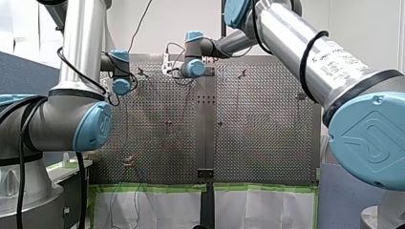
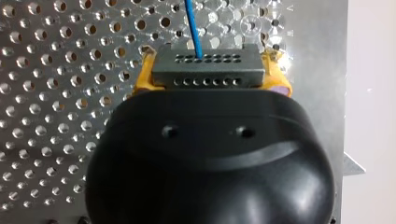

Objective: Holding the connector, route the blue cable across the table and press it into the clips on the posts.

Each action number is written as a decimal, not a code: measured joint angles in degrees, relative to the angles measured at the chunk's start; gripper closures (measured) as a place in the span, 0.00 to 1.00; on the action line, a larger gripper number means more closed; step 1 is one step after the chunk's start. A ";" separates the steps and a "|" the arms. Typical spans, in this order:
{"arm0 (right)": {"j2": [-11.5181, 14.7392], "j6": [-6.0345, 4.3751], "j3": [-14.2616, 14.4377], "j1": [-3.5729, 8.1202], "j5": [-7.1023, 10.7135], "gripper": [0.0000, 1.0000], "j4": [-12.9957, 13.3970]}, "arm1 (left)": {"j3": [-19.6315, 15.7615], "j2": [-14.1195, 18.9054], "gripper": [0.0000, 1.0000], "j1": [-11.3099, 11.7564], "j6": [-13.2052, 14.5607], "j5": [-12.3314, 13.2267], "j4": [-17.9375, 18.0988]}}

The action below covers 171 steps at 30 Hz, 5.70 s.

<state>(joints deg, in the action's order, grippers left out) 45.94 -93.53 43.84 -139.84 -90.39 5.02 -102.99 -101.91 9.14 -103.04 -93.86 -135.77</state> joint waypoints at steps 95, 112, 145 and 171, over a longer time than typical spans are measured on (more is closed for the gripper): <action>-0.05 0.00 0.08 0.95 -0.50 1.00 -1.93 | -14.16 23.24 0.00 -7.67 2.03 3.91 -23.21; -0.14 0.07 0.07 0.95 -0.50 1.00 -1.85 | -8.29 18.76 0.00 -10.34 1.02 3.83 -20.19; -0.44 0.06 0.06 1.26 -0.45 1.00 -1.84 | 0.93 9.86 0.00 -11.93 5.80 -0.52 -21.09; -0.50 0.07 0.08 1.46 -0.30 1.00 -2.01 | 6.14 4.60 1.00 -12.93 6.54 -4.76 -22.91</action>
<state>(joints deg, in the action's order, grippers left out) 45.44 -93.46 43.91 -138.38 -90.69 3.01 -96.85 -97.30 -3.78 -96.50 -98.62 -158.69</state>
